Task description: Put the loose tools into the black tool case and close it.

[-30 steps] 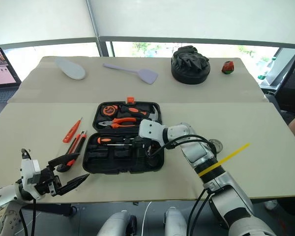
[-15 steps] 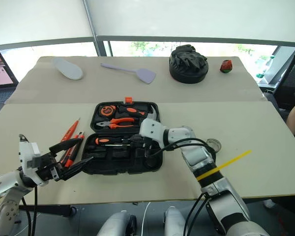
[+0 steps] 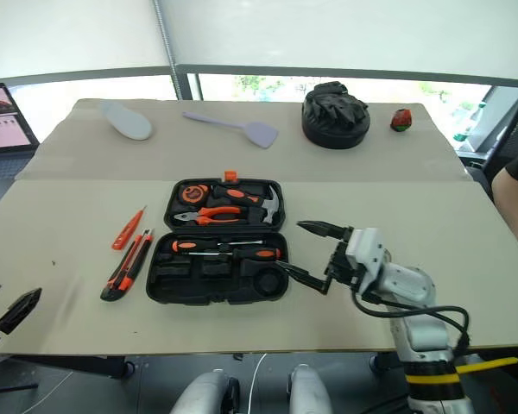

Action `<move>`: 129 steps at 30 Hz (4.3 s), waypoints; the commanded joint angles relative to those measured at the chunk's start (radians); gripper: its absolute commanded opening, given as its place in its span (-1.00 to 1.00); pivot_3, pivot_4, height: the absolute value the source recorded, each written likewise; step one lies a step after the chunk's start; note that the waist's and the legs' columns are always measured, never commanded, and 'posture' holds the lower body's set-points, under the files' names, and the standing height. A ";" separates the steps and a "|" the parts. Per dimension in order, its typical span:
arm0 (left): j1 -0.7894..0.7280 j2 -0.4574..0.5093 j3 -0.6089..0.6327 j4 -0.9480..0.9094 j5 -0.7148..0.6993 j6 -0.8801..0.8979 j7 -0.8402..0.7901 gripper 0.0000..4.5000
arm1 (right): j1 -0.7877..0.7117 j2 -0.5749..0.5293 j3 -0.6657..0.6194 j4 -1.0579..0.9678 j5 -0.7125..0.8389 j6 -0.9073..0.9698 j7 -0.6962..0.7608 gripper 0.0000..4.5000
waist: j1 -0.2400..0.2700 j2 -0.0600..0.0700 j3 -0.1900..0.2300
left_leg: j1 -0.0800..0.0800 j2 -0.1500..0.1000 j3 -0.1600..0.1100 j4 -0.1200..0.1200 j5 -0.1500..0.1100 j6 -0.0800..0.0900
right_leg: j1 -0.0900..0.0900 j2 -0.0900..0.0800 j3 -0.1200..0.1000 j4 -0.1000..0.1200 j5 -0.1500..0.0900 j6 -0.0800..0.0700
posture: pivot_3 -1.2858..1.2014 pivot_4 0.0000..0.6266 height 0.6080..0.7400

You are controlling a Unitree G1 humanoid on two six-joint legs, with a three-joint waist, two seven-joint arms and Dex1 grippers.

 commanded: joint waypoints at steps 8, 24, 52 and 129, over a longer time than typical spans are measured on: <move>-0.437 0.128 -0.177 0.020 -0.100 0.442 0.228 1.00 | -0.163 -0.008 0.079 -0.200 0.020 0.088 -0.088 1.00 | -0.002 -0.001 0.000 | -0.001 -0.002 0.000 0.000 0.001 -0.002 | -0.003 0.000 0.001 0.008 0.001 -0.001 | 0.03 -0.52 1.00; -0.965 0.131 -0.714 0.547 0.245 0.354 0.024 1.00 | -0.360 -0.052 0.171 -0.253 0.025 0.335 -0.120 1.00 | -0.003 -0.001 0.001 | -0.005 -0.003 -0.001 0.000 0.002 -0.003 | -0.006 0.001 0.000 0.009 0.001 -0.001 | 0.03 -0.52 1.00; -0.965 0.141 -0.848 0.208 0.286 -0.252 -0.715 -0.79 | -0.184 -0.287 0.027 -0.282 0.111 0.399 -0.001 1.00 | 0.013 -0.004 0.003 | -0.009 -0.003 0.000 0.004 0.000 0.001 | -0.005 -0.002 -0.001 0.005 0.002 0.000 | 0.03 -0.52 1.00; -0.846 0.000 -0.880 0.309 0.349 -0.363 -0.648 -0.99 | -0.138 -0.246 0.075 -0.350 0.175 0.505 -0.068 1.00 | 0.013 -0.004 0.003 | -0.009 -0.002 -0.001 0.016 -0.001 0.003 | -0.003 0.002 0.001 0.012 0.001 0.002 | 0.03 -0.52 1.00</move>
